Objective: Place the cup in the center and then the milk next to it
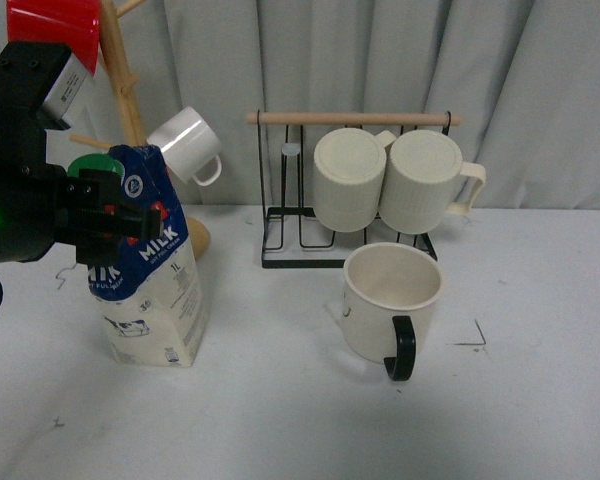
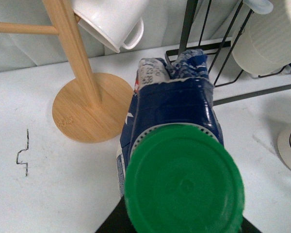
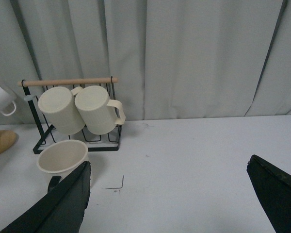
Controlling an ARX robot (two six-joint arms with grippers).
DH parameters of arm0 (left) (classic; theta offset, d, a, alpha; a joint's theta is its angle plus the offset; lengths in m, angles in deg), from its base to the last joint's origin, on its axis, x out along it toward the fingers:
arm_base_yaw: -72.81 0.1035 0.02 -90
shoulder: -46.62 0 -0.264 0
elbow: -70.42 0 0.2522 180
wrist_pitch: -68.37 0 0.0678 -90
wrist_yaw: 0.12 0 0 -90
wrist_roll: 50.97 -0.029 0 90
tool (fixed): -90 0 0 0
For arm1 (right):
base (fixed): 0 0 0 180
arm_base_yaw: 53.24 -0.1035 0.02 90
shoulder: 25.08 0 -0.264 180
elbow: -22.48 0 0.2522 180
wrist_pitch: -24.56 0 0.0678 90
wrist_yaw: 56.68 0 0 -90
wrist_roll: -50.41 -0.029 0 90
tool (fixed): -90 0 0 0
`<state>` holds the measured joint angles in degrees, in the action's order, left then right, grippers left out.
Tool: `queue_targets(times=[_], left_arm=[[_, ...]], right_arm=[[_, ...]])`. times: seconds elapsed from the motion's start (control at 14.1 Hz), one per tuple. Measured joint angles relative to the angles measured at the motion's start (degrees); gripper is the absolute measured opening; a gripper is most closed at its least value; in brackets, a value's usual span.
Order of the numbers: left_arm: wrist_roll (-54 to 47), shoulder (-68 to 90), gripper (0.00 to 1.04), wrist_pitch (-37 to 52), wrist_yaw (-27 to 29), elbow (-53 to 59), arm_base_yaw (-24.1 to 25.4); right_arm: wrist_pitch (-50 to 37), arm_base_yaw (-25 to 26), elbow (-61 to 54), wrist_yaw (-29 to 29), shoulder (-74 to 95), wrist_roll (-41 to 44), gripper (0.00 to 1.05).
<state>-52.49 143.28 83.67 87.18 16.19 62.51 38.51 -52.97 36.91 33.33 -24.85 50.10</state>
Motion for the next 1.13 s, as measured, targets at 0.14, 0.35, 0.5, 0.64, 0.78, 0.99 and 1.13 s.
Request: queue_targets(times=[0.14,0.35,0.5,0.64,0.78,0.99,1.13], left_arm=[[0.2,-0.2,0.04,-0.9,0.5,-0.1,-1.2],[0.2,-2.0,0.04,-4.2,3.6,-1.0,-4.1],[0.3,-2.4,0.04,-5.1,4.5,-2.7,-7.5],[1.5,-2.0,0.04,-4.2,5.6,-6.3,-10.8],[2.3,0.8,0.04,-3.2,7.1,-8.7,-12.6],[4.2,5.5,0.04,-1.4,9.4,-8.7,-14.9],[5.8,6.7,0.04,-0.2,9.7,-9.4,-16.5]], right_arm=[[0.0,0.0,0.0,0.0,0.0,0.0,0.98],[0.0,0.0,0.0,0.0,0.0,0.0,0.98],[0.0,0.0,0.0,0.0,0.0,0.0,0.98],[0.0,0.0,0.0,0.0,0.0,0.0,0.98],[0.0,0.0,0.0,0.0,0.0,0.0,0.98],[0.0,0.0,0.0,0.0,0.0,0.0,0.98],[0.0,0.0,0.0,0.0,0.0,0.0,0.98]])
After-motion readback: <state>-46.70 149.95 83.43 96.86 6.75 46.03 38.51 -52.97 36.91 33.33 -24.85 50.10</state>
